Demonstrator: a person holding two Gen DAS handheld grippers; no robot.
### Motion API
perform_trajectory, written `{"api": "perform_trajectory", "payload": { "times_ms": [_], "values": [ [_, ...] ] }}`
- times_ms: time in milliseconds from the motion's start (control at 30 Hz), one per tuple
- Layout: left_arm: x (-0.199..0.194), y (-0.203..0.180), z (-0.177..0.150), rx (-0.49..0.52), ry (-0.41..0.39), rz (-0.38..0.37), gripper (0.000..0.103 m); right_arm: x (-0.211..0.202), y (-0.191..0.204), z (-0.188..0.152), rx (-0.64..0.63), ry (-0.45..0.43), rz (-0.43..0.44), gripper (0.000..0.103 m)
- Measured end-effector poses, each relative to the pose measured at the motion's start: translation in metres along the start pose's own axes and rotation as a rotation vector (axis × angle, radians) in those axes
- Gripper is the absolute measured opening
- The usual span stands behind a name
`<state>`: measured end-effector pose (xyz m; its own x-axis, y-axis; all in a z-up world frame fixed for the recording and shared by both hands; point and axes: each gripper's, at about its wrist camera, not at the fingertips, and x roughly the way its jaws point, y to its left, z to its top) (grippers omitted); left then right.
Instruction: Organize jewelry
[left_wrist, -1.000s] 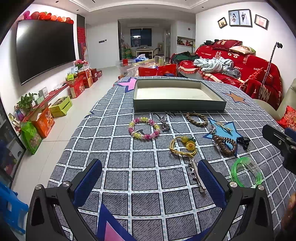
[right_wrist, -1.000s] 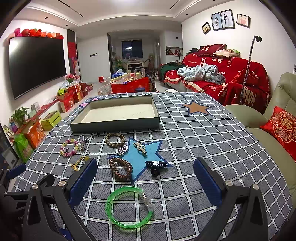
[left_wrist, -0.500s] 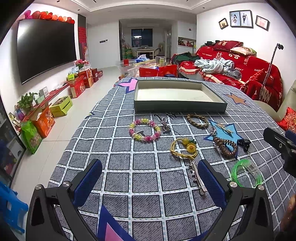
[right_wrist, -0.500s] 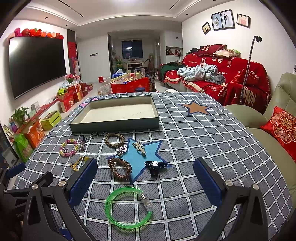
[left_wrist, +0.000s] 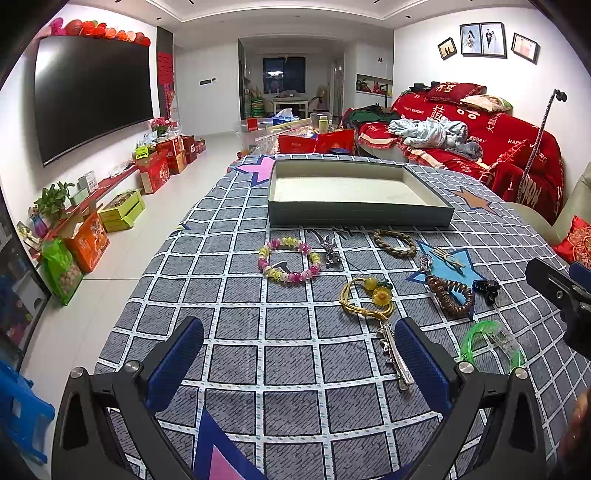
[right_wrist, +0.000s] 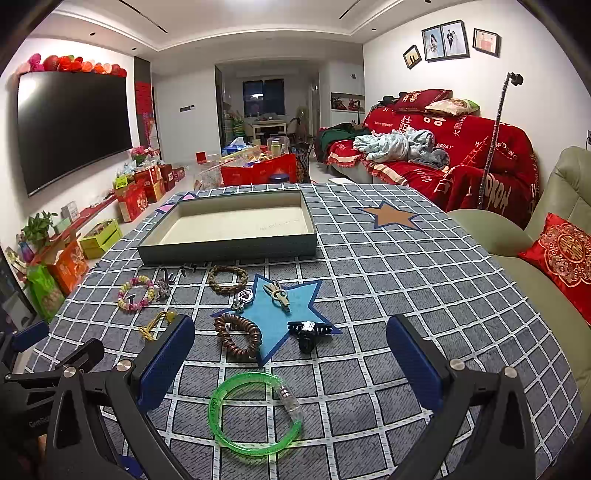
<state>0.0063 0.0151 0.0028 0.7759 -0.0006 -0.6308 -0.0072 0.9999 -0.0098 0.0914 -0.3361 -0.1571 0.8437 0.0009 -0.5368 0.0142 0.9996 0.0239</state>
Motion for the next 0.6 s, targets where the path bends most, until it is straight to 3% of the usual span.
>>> {"api": "perform_trajectory", "payload": {
  "times_ms": [600],
  "values": [
    [0.0048, -0.0018, -0.0029, -0.007, 0.019, 0.002, 0.103, 0.0006, 0.0006, -0.0003, 0.001, 0.002, 0.000, 0.103]
  ]
}}
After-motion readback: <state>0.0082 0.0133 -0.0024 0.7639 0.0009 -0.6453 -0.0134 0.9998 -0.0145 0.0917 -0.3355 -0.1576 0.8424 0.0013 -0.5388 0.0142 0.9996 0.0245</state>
